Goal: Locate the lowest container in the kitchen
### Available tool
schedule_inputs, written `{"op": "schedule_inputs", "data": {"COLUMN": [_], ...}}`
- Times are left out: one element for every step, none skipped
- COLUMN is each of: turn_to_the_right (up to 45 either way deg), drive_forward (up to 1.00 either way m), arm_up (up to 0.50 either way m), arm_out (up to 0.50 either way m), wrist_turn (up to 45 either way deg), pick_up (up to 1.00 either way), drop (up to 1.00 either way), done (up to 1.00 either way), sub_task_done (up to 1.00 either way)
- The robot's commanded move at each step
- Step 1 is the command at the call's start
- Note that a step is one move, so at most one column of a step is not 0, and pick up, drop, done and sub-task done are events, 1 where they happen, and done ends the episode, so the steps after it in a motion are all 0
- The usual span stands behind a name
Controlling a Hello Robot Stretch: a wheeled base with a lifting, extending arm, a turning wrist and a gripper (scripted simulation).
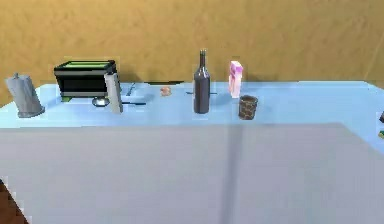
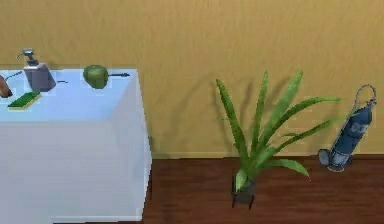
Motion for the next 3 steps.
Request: {"op": "schedule_inputs", "data": {"turn_to_the_right": [30.0, 0.0, -45.0], "drive_forward": [0.0, 0.05, 0.0], "arm_up": [0.0, 0.0, 0.0], "arm_out": [0.0, 0.0, 0.0], "wrist_turn": [0.0, 0.0, 0.0], "pick_up": [0.0, 0.0, 0.0], "drop": [0.0, 0.0, 0.0], "done": [0.0, 0.0, 0.0], "sub_task_done": [0.0, 0.0, 0.0]}}
